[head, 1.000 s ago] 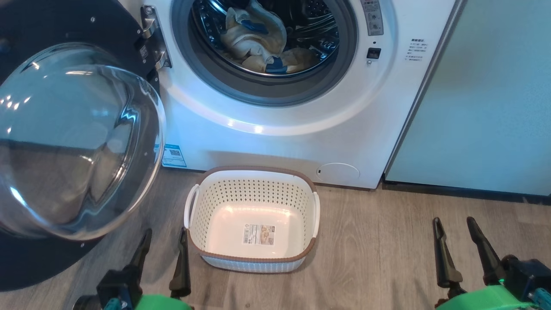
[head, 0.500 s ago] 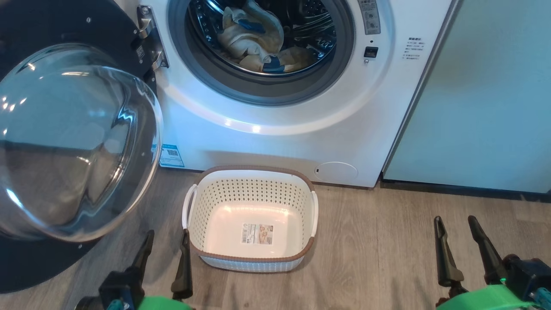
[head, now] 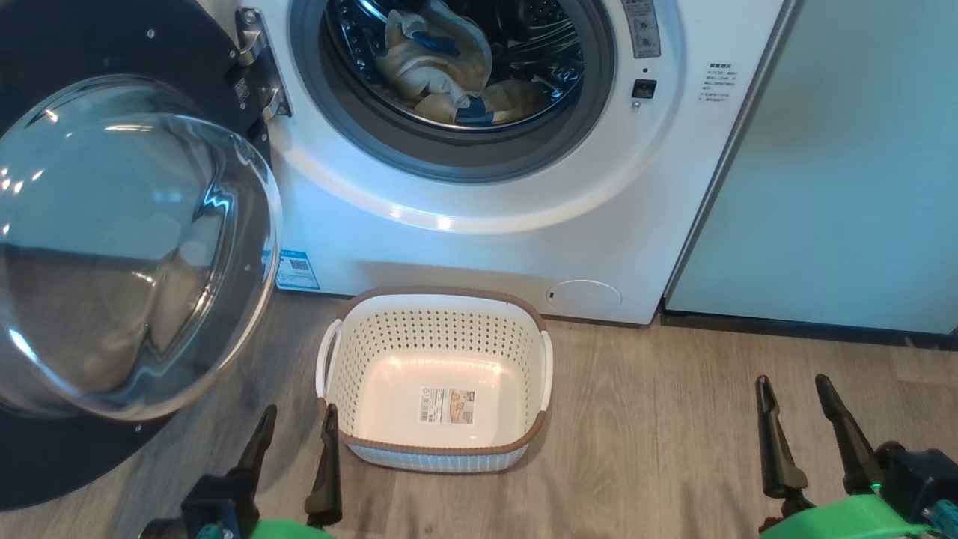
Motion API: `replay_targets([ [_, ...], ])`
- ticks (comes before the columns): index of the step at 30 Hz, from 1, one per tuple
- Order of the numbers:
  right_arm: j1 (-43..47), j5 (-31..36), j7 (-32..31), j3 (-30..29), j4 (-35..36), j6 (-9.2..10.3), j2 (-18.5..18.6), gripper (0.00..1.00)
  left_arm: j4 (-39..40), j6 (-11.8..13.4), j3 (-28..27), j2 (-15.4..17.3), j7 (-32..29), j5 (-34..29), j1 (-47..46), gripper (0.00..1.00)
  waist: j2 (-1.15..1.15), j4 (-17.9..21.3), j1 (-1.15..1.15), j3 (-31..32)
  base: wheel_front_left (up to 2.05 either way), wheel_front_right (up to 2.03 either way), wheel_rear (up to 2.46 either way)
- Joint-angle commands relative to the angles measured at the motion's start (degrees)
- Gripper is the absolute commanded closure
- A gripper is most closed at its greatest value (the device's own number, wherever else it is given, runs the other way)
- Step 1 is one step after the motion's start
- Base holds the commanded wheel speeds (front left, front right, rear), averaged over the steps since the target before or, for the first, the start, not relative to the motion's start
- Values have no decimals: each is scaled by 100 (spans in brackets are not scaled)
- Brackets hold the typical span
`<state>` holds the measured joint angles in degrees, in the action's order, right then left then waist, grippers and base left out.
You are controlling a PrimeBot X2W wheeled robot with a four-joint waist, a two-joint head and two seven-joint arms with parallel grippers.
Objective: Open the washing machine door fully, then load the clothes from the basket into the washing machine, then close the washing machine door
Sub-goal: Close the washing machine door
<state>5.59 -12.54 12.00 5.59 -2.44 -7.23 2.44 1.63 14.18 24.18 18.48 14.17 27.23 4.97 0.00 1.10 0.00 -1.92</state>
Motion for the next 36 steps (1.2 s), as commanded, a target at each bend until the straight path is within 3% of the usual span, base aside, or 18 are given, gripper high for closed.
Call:
replay_targets([
  [1,-179,9,9,90,188,-25,43,0,124,425,-204,45,24,-33,-265,0,0,-2,0,11,-68,93,-25],
  [20,-159,2,15,105,179,-25,43,0,90,358,-147,98,16,-13,-279,0,0,-30,0,45,-148,163,-15],
  [36,-138,4,14,72,186,-25,43,0,97,328,-169,86,49,-23,-282,0,0,-56,0,47,-20,20,0],
])
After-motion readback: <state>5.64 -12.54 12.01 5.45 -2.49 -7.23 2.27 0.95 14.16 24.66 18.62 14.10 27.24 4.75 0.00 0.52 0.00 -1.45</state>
